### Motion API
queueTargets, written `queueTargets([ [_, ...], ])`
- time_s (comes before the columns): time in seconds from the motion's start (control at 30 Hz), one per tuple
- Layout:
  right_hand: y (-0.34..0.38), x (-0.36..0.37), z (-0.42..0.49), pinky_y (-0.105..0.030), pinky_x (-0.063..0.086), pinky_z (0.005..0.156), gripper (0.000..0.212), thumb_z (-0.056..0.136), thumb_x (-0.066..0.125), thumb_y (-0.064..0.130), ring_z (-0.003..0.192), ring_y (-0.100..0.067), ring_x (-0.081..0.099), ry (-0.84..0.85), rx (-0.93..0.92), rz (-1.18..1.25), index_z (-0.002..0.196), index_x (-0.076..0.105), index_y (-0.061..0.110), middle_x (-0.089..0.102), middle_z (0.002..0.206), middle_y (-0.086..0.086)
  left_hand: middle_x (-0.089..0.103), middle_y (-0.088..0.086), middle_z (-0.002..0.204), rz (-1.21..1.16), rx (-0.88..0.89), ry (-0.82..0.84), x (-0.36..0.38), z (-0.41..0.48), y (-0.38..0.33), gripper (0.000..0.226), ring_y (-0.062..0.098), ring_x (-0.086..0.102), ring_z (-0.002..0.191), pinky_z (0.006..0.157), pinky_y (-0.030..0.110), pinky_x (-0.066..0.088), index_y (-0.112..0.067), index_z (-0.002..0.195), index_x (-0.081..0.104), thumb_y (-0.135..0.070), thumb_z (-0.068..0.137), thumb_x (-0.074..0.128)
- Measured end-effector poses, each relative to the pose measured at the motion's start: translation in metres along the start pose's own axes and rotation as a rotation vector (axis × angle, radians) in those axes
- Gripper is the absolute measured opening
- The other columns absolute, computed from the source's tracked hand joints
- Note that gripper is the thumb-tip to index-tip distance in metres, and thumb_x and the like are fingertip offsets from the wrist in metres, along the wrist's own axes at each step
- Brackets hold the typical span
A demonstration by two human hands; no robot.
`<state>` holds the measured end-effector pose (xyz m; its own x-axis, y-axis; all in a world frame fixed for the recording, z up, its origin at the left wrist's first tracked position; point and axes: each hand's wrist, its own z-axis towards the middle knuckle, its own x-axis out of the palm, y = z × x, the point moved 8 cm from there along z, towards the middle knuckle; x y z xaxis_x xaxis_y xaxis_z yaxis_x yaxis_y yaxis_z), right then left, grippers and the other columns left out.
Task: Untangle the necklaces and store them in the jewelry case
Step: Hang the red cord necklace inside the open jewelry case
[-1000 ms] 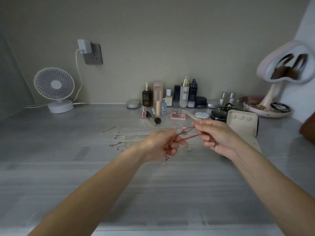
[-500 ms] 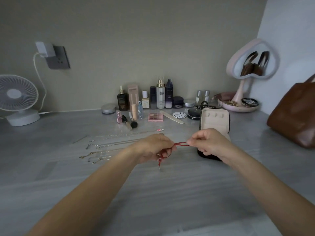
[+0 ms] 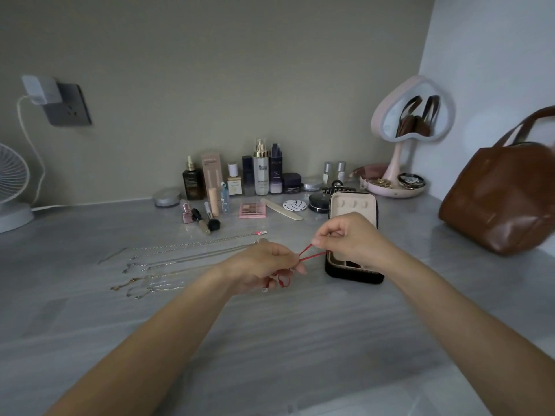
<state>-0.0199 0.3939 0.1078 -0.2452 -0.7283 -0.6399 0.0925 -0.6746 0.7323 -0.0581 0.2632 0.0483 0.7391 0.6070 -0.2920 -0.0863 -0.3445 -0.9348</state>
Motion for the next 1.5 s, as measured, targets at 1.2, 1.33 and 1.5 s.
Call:
queueTargets([
  [1.2, -0.041, 0.044, -0.023, -0.038, 0.031, 0.105, 0.090, 0.054, 0.029, 0.085, 0.126, -0.018, 0.030, 0.010, 0.027, -0.482, 0.128, 0.046, 0.037, 0.046, 0.130, 0.008, 0.035, -0.009, 0.050, -0.058, 0.015, -0.141, -0.018, 0.016, -0.026, 0.028, 0.005, 0.027, 0.042, 0.045, 0.020, 0.014, -0.015, 0.070, 0.060, -0.014, 0.092, 0.043],
  [1.33, -0.023, 0.056, -0.040, -0.038, 0.033, 0.105, 0.089, 0.054, 0.027, 0.083, 0.125, -0.017, 0.029, 0.017, 0.004, -0.465, 0.129, 0.045, 0.038, 0.044, 0.130, 0.011, 0.033, -0.007, 0.051, -0.022, 0.036, -0.140, -0.014, 0.018, -0.028, 0.052, 0.006, 0.027, 0.042, 0.045, 0.022, 0.013, -0.022, 0.040, 0.055, -0.013, 0.091, 0.045],
  [1.5, -0.002, 0.043, -0.049, -0.035, 0.039, 0.097, 0.071, 0.066, 0.037, 0.077, 0.115, -0.014, 0.050, 0.012, -0.062, -0.568, 0.116, 0.057, 0.031, 0.058, 0.122, 0.009, 0.033, -0.003, 0.054, 0.051, 0.079, -0.146, -0.013, 0.017, -0.032, 0.057, 0.009, 0.028, 0.047, 0.046, 0.024, 0.017, -0.023, 0.038, 0.059, -0.011, 0.092, 0.044],
])
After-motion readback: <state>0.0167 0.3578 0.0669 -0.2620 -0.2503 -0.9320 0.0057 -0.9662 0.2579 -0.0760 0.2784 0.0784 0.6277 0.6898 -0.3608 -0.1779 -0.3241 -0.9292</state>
